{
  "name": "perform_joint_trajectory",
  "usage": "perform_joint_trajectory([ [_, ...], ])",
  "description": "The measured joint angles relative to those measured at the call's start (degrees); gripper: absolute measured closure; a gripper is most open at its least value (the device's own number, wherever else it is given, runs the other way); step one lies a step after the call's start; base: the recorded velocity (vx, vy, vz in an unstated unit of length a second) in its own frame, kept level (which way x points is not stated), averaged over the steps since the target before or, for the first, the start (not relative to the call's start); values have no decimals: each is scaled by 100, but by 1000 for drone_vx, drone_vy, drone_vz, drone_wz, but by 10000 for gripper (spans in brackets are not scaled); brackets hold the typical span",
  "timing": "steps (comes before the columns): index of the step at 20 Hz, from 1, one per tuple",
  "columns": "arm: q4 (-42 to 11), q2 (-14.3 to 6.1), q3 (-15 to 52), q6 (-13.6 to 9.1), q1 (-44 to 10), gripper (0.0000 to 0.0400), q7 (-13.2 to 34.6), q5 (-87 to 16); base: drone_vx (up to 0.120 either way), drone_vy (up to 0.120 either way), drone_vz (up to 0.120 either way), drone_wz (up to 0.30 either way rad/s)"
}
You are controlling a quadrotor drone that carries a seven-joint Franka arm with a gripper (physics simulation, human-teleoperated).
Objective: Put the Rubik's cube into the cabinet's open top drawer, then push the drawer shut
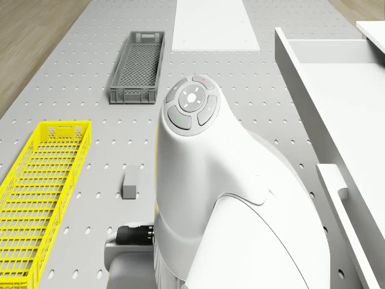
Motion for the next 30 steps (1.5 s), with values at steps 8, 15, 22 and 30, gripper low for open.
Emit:
perform_joint_trajectory([
  [8, 0, -10, 1, 10, -1, 75, 1, 4, 0, -120, 120, 0],
  [15, 0, -17, 2, 16, -2, 75, 1, 7, 0, -120, 11, 0],
  [22, 0, -23, 2, 21, -2, 75, 1, 9, 0, -120, 29, 0],
  [30, 0, -28, 3, 26, -2, 75, 2, 11, 0, -120, 0, 0],
])
